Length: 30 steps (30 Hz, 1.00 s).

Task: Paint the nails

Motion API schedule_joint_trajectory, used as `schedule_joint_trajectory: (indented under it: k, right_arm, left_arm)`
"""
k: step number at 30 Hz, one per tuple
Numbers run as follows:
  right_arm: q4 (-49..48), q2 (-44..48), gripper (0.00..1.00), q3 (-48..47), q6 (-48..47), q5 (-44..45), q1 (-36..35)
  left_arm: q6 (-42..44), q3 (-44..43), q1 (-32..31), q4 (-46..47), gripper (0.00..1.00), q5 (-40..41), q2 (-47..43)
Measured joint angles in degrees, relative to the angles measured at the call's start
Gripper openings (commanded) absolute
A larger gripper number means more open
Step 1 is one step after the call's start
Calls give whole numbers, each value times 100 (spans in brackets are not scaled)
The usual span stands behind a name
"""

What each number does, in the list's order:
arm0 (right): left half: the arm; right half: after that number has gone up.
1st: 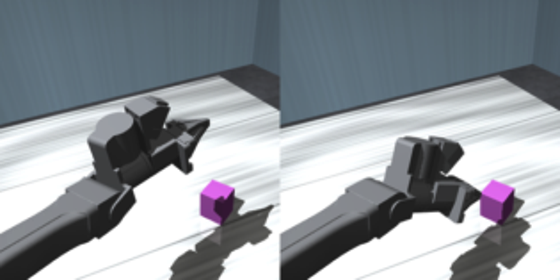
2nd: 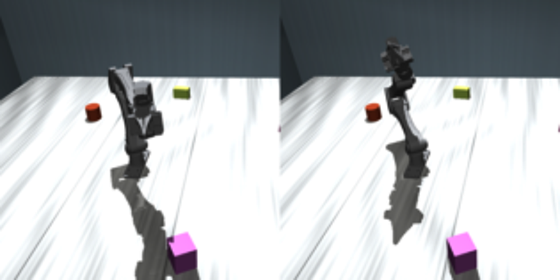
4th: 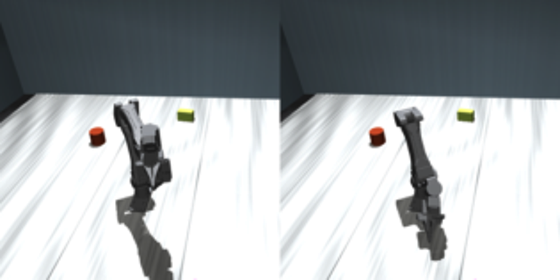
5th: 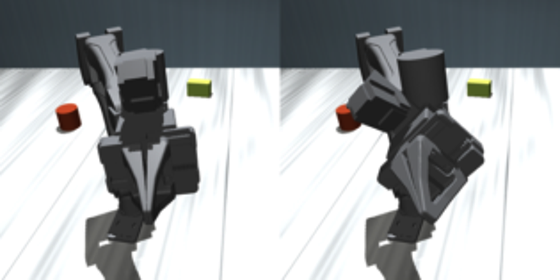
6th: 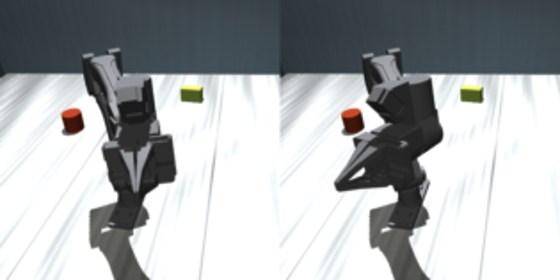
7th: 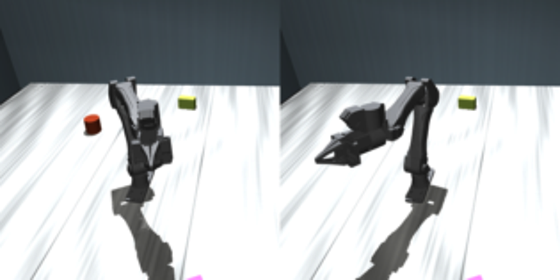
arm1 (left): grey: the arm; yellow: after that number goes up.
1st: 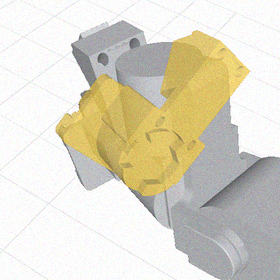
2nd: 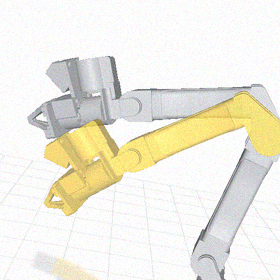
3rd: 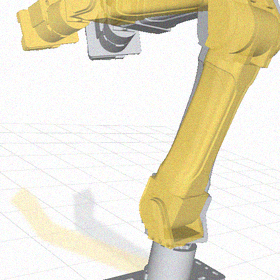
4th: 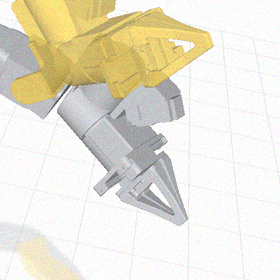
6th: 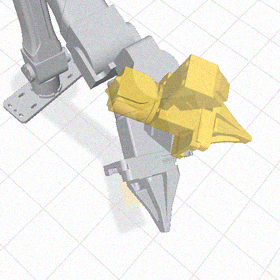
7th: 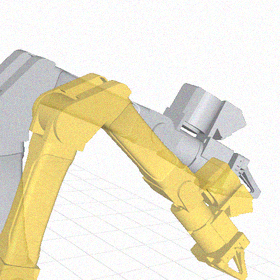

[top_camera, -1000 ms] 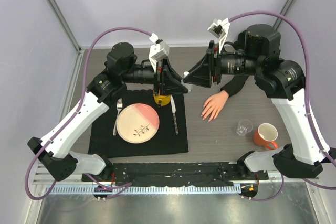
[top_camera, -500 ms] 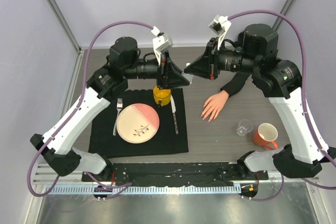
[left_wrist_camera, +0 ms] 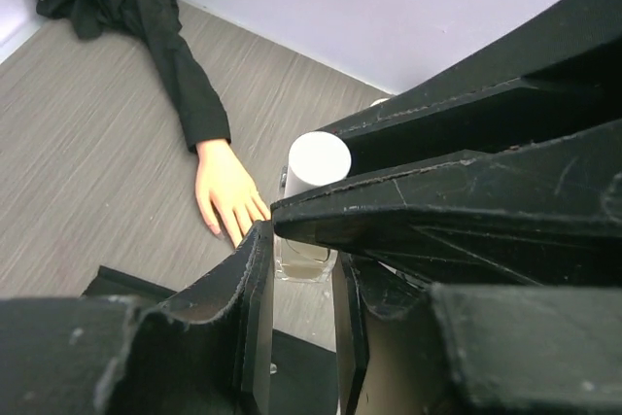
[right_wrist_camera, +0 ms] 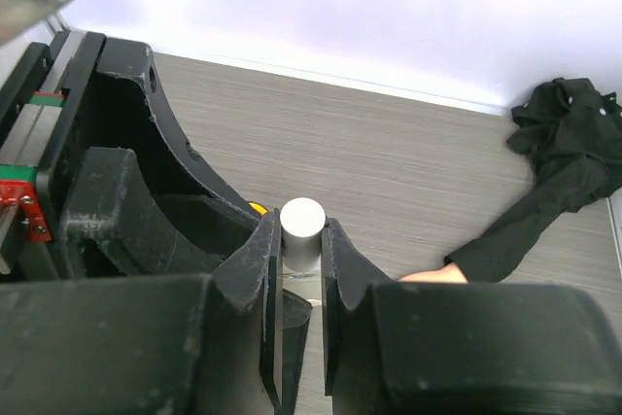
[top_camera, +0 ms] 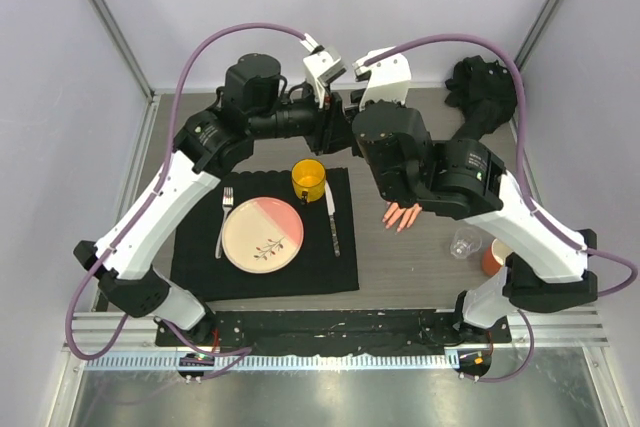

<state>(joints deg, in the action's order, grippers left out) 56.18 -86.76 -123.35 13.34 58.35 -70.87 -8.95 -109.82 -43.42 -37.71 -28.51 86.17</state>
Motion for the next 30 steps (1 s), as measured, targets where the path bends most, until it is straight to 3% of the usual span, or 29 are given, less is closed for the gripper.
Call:
schedule_joint_trajectory:
  k: [2, 3, 4, 10, 16, 20, 24, 30]
  right_arm:
    - [-15, 11, 25, 35, 39, 35, 17]
    - [-92, 92, 42, 151, 33, -63, 59]
    - [-160, 188, 50, 275, 13, -267, 136]
    - [-212, 837, 63, 800, -144, -2610, 1152]
    - [-155, 1075, 58, 785, -376, -5775, 2498]
    - [-44, 1032, 55, 782, -450, -7416, 2962]
    - [-28, 1010, 54, 798, -476, -8371, 3217]
    - [-22, 1012, 53, 822, -503, -9079, 3362]
  left_arm:
    - [9, 17, 9, 46, 0, -15, 13]
    - [7, 63, 4, 103, 0, -28, 2]
    - [4, 118, 4, 138, 0, -44, -13]
    - [-149, 866, 310, 501, 0, -85, -129]
    - [-282, 1353, 378, 588, 0, -870, -151]
    - [-361, 1613, 369, 857, 0, -1539, -337]
    - [-426, 1871, 369, 1143, 0, -2004, -647]
    - [-457, 2033, 369, 1484, 0, -2577, -925]
